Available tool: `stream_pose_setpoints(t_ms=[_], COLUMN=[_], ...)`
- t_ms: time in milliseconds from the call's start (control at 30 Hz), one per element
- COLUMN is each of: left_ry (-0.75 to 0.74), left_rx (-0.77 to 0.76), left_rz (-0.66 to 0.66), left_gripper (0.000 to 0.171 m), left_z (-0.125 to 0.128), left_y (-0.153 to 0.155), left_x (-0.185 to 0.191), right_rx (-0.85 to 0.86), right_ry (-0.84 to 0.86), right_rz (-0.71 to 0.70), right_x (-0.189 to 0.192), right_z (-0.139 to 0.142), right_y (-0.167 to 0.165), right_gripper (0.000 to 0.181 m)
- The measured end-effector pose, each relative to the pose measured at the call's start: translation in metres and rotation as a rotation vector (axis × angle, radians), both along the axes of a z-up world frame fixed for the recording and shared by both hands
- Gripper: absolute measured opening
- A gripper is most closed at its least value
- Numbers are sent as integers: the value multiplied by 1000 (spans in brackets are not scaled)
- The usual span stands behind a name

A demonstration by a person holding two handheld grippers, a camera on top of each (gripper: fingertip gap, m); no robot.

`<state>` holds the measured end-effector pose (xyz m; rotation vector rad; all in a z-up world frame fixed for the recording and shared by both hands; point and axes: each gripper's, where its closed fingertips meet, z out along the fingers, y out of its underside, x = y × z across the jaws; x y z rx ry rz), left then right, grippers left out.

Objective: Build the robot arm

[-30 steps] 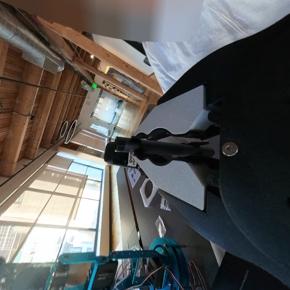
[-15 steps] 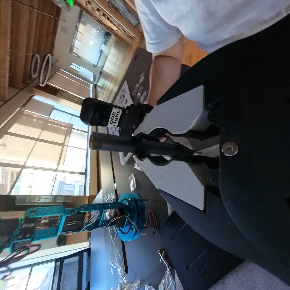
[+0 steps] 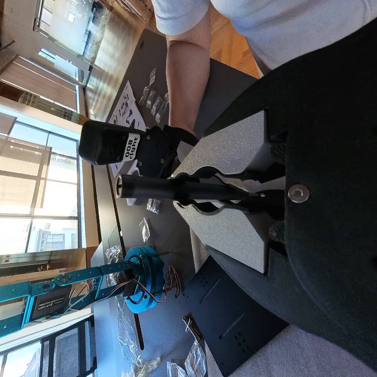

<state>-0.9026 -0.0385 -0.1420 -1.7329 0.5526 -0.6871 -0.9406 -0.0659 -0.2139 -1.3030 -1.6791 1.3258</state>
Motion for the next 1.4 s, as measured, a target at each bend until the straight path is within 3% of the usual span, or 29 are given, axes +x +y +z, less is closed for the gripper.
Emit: stream_pose_setpoints(t_ms=[1400], left_ry=[51], left_rx=[5], left_rz=[-24], left_gripper=[16], left_z=[-10], left_y=[-7], left_x=[2], right_rx=[-8], right_ry=[-35], right_rz=[24], right_x=[-1], right_z=[-11], right_y=[-7], right_gripper=[15])
